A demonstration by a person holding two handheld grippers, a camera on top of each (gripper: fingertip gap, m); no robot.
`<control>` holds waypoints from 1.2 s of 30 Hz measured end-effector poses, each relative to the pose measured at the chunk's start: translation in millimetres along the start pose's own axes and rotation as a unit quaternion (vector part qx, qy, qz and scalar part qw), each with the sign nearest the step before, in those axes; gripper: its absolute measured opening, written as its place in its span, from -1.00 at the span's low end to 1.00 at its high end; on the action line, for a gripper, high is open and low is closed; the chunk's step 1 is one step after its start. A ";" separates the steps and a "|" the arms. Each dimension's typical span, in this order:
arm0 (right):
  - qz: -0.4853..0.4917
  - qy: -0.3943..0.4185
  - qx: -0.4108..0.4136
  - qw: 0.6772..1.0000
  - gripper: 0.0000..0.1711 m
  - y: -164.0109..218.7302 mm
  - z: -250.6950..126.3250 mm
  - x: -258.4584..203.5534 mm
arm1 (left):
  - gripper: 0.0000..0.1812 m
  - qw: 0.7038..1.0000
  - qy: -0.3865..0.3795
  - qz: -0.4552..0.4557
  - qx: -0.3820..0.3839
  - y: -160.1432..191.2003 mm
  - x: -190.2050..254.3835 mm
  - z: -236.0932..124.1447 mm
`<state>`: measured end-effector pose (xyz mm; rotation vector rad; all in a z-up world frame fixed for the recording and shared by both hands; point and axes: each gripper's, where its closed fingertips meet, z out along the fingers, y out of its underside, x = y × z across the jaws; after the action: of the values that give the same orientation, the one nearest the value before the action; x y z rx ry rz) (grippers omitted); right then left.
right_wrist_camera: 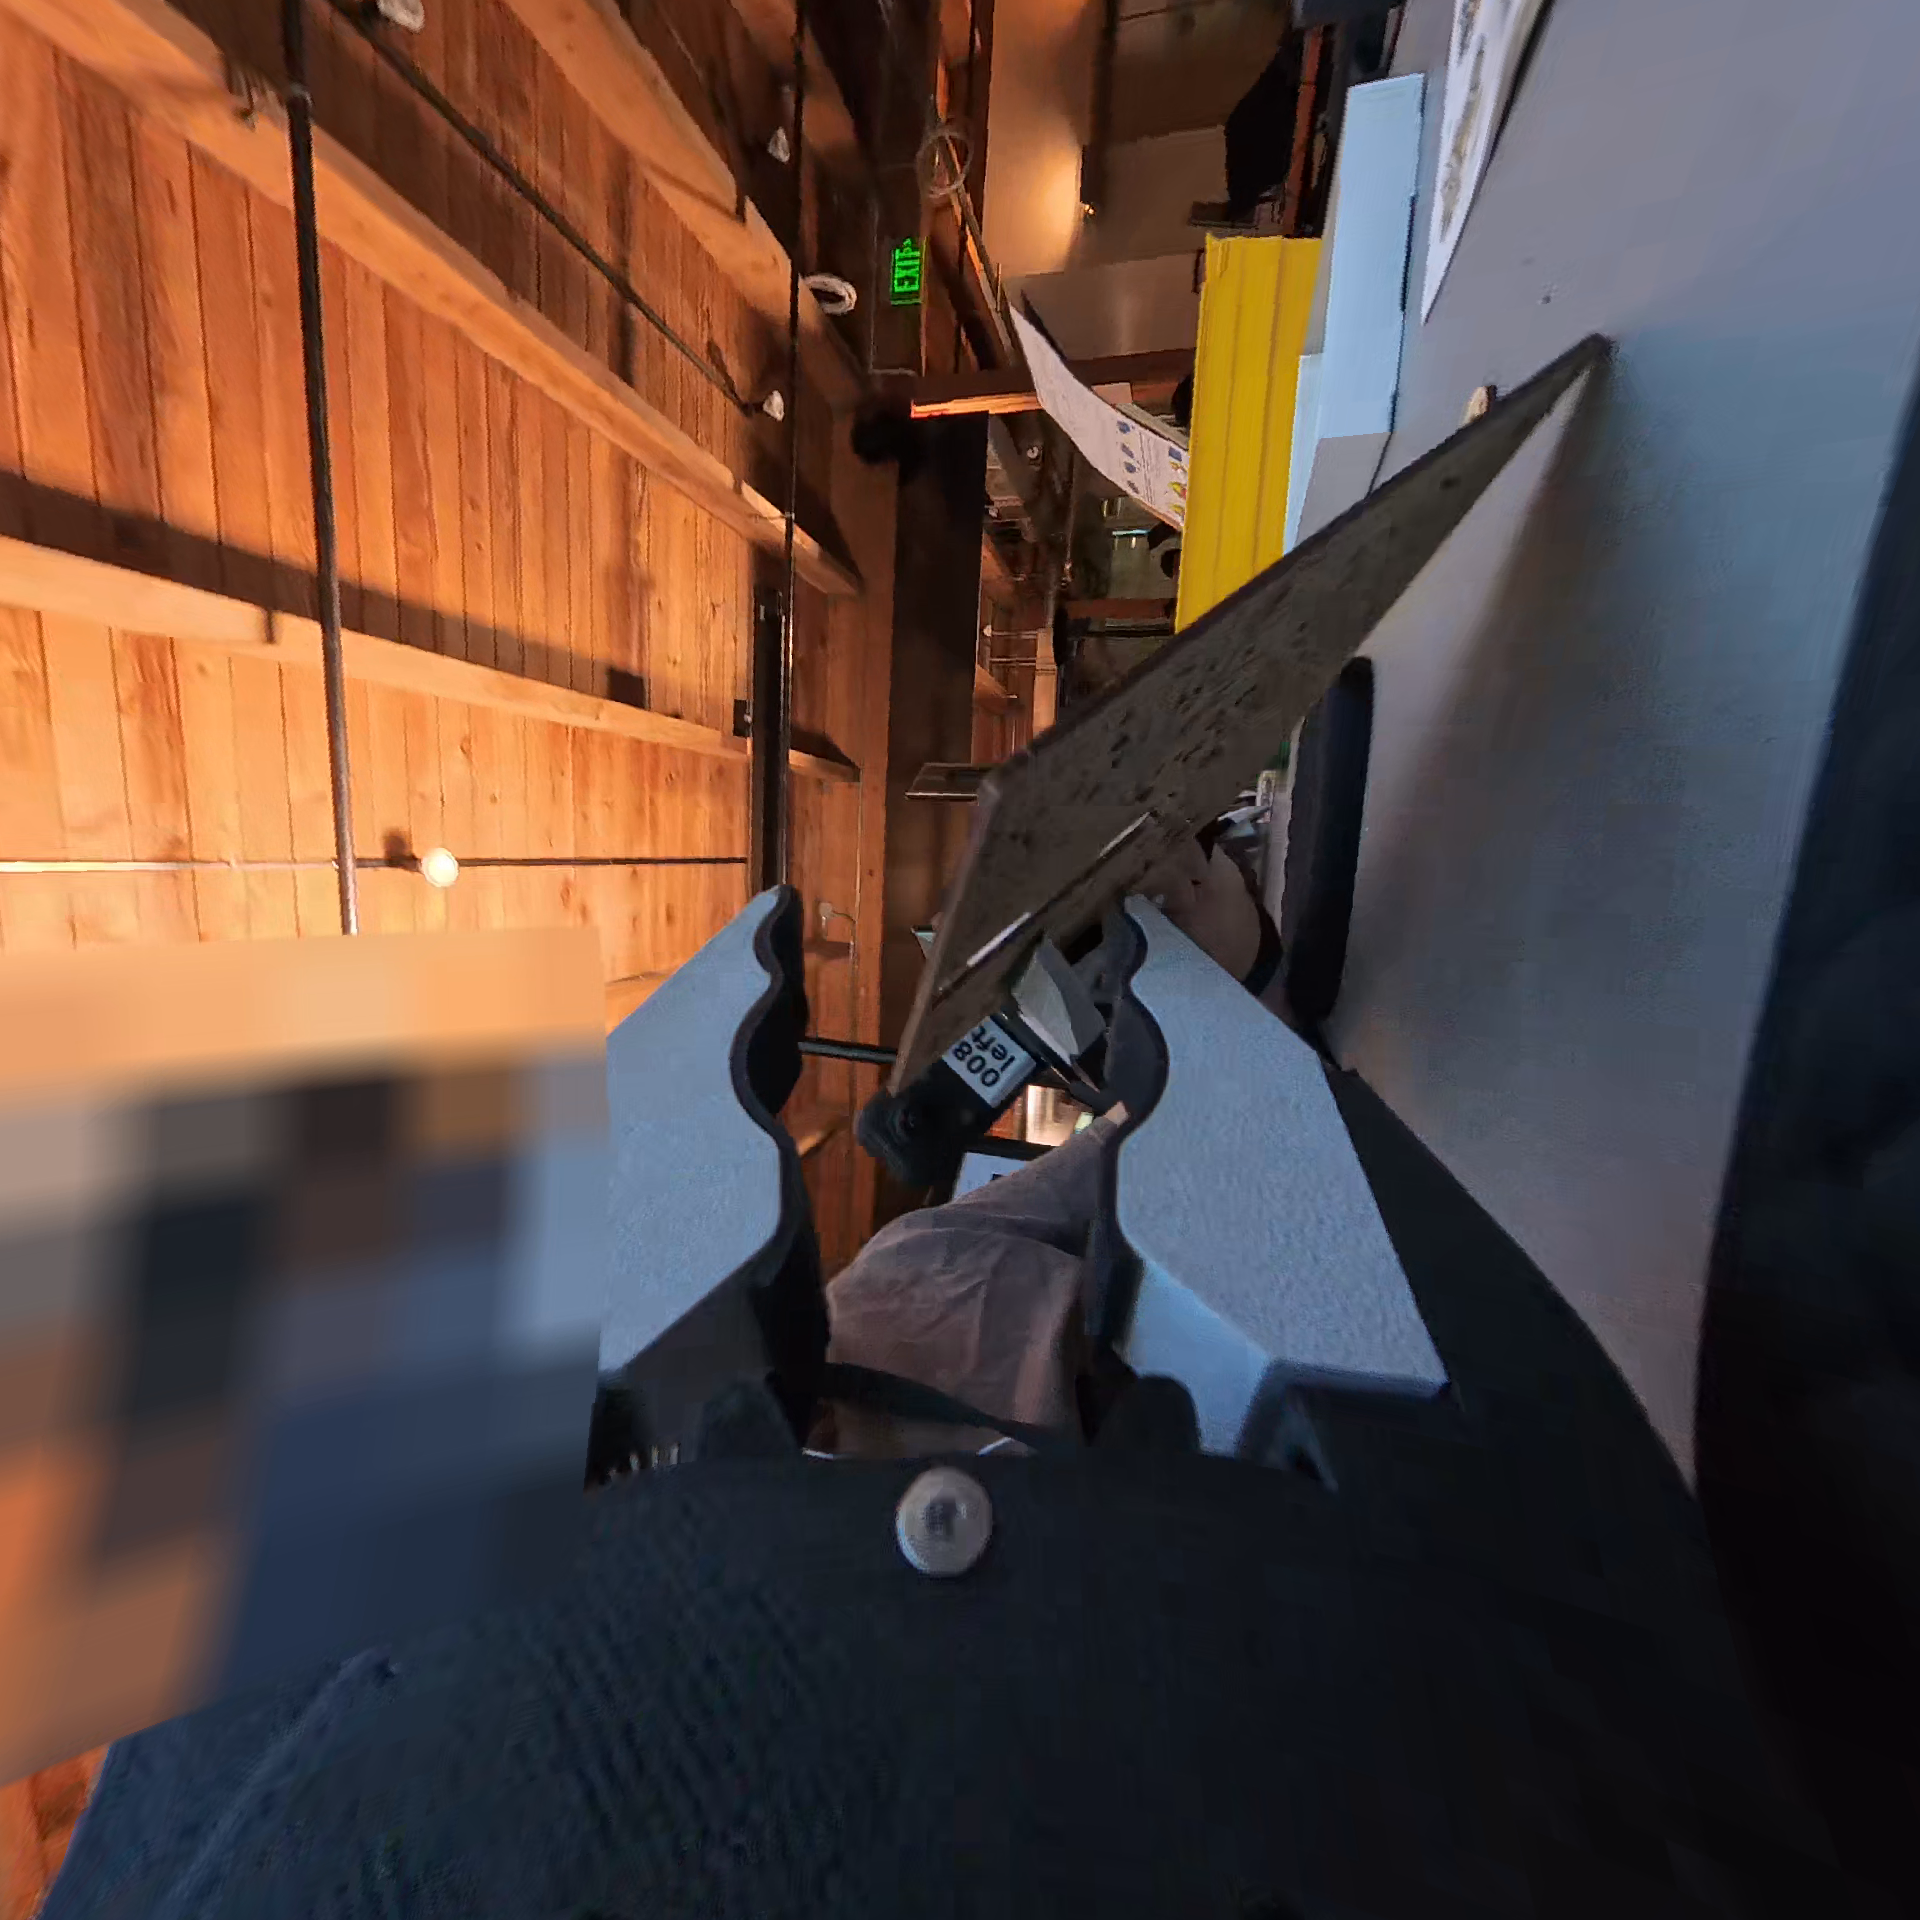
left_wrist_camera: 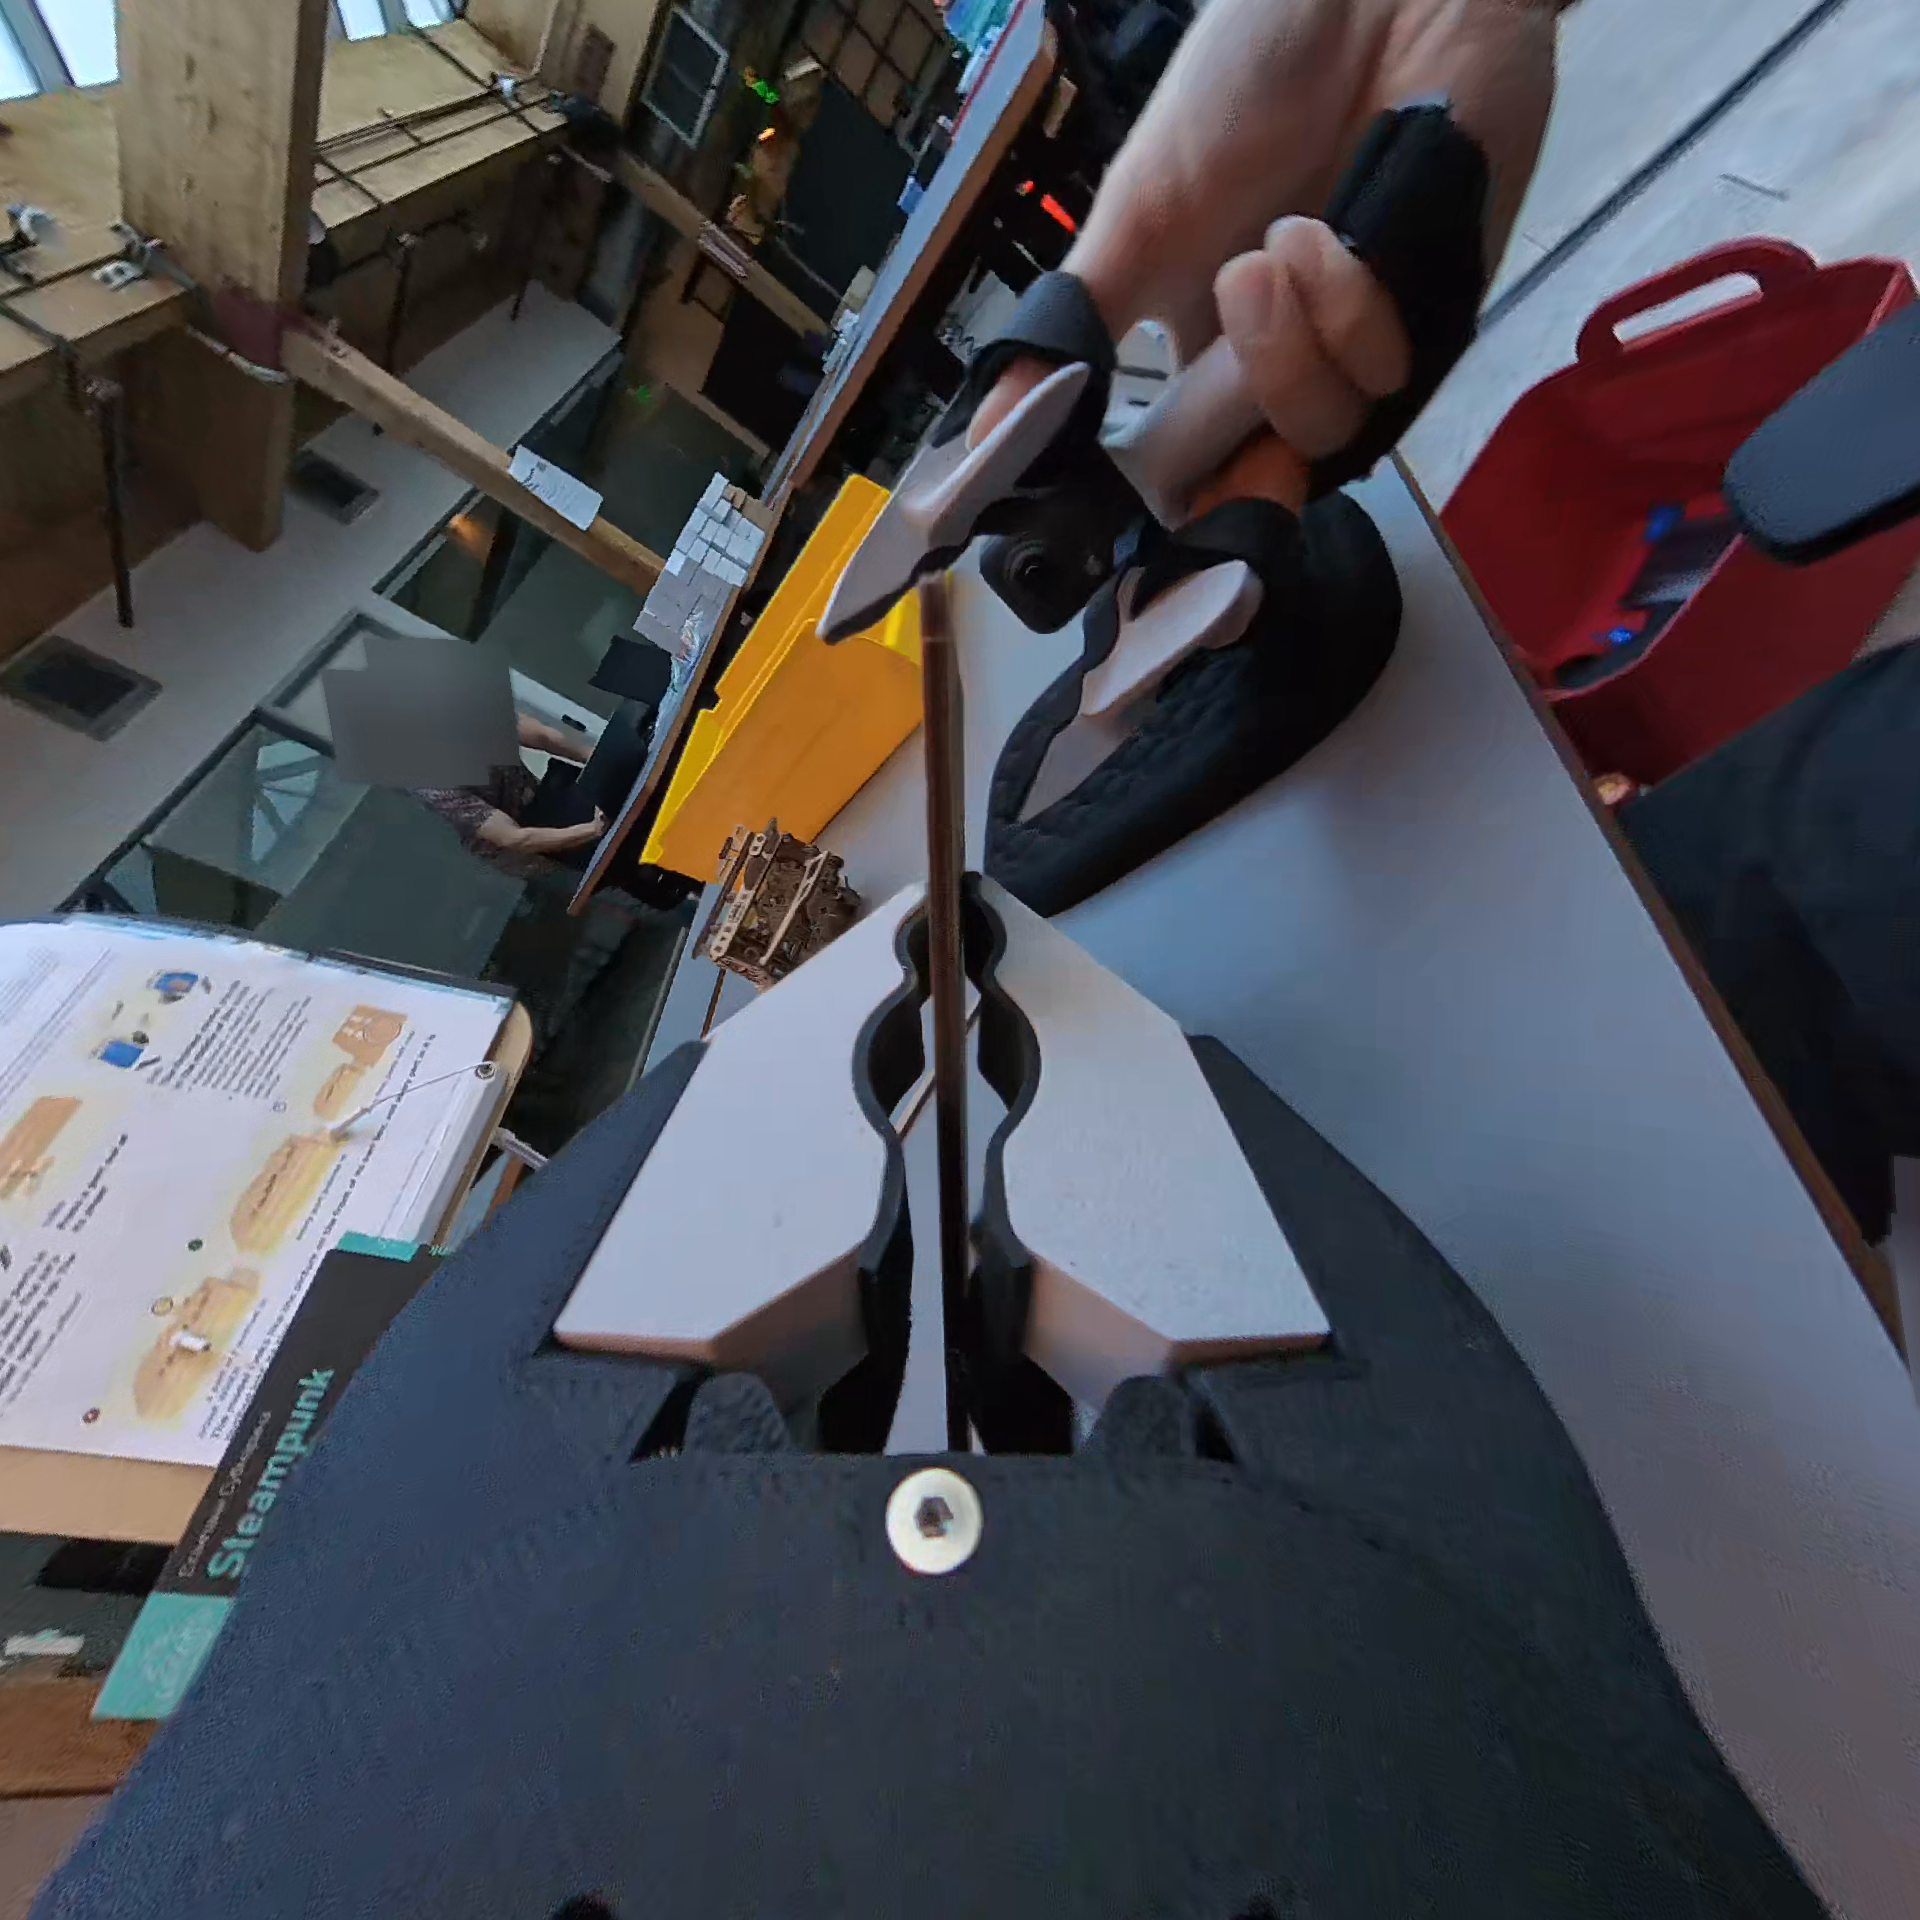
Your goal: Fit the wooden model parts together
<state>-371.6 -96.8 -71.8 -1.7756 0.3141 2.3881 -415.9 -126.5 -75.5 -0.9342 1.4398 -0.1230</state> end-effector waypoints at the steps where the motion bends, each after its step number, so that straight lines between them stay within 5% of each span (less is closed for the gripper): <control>1: 0.020 0.005 0.004 1.000 -0.36 -1.6 -2.0 5.0 | -1.00 1.000 0.010 0.016 -0.003 0.9 6.1 1.8; 4: 0.043 0.036 -0.003 0.998 -0.82 1.3 -5.0 24.1 | -0.99 0.999 0.033 0.025 0.002 1.9 17.0 4.8; 8: 0.036 0.047 -0.006 0.998 -0.87 4.0 -2.3 28.2 | -0.97 1.000 0.022 -0.002 0.000 9.5 14.7 2.6; 13: 0.009 0.038 0.024 0.999 -0.89 2.5 2.7 28.3 | -0.32 0.995 -0.025 -0.076 -0.065 37.4 8.9 -10.9; 19: -0.022 0.028 0.074 0.997 -0.99 -7.4 9.7 26.3 | -0.26 0.962 -0.069 -0.257 -0.060 46.1 -7.8 -52.1; 22: -0.036 0.013 0.089 0.995 -1.00 -10.7 15.7 22.7 | -0.23 0.907 -0.099 -0.409 -0.013 45.7 -28.6 -69.6; 26: -0.073 -0.002 0.119 0.990 -0.99 -13.0 26.2 21.7 | -0.09 0.753 -0.061 -0.653 0.054 46.6 -33.8 -65.0; 30: -0.139 -0.019 0.109 0.984 -0.99 4.6 43.9 22.2 | -0.29 0.618 0.018 -0.780 0.094 39.6 -15.0 -42.1; 33: -0.171 -0.016 0.110 0.979 -0.99 14.6 51.2 28.0 | -0.97 0.577 0.048 -0.806 0.126 37.2 -8.6 -36.9; 36: -0.207 0.002 0.095 0.974 -1.00 22.8 53.1 35.2 | -1.00 0.582 0.063 -0.802 0.119 40.8 -3.6 -40.6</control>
<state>-436.5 -105.5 -89.1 -1.5774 0.1485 1.9934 -470.3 -116.7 -91.5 -1.7329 0.1914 -1.7022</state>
